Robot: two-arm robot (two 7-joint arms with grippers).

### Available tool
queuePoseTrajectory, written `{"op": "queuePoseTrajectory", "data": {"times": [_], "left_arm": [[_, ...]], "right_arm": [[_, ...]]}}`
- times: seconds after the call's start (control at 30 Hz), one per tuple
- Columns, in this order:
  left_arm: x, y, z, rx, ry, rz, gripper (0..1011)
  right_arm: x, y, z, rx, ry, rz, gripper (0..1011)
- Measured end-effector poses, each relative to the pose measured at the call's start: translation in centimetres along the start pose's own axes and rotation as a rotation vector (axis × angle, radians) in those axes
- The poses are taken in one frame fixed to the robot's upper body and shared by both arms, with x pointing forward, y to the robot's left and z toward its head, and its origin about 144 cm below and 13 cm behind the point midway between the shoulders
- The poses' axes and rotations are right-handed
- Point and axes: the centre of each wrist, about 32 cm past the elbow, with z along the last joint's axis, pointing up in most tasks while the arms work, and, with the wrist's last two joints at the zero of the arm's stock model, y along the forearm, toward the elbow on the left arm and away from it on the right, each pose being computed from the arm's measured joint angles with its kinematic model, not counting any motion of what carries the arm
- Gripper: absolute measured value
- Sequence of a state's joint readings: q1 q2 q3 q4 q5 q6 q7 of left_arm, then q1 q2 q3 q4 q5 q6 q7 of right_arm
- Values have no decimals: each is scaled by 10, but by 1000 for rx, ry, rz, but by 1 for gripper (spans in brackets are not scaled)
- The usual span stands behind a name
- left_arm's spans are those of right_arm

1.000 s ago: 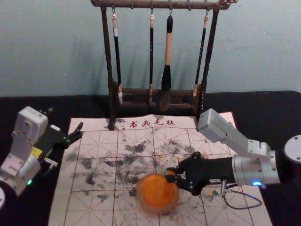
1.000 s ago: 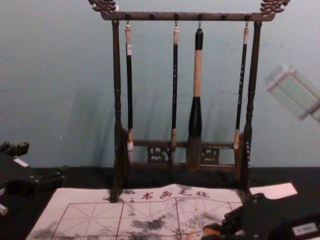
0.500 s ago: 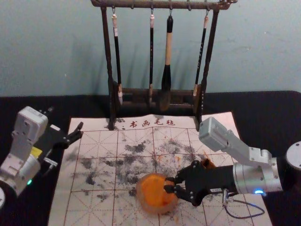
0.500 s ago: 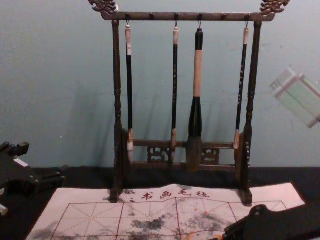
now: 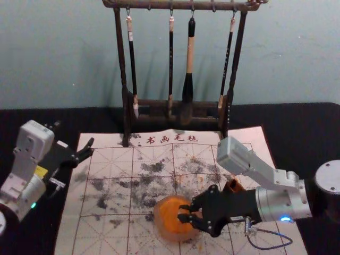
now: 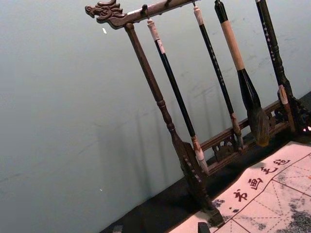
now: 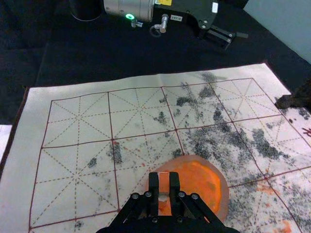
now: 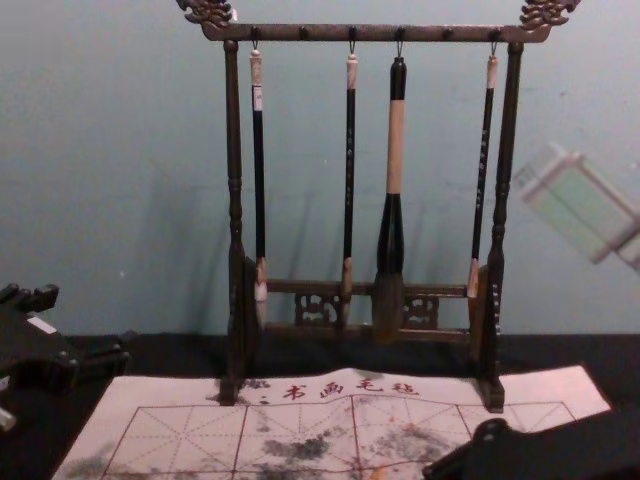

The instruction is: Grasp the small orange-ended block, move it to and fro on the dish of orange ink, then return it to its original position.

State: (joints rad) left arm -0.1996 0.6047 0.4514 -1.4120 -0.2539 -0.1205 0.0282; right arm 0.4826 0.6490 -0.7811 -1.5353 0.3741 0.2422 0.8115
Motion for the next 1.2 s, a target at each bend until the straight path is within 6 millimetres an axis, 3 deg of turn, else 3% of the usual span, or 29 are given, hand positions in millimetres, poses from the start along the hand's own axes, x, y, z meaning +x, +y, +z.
{"op": "queuePoseTrajectory", "data": {"times": [0.7, 1.2], "left_arm": [[0, 0, 0, 0, 0, 0, 1001], [0, 0, 0, 0, 0, 0, 1001]], "right_arm": [[19, 16, 6, -16, -3, -30, 85], [29, 6, 2, -24, 28, -87, 86]]}}
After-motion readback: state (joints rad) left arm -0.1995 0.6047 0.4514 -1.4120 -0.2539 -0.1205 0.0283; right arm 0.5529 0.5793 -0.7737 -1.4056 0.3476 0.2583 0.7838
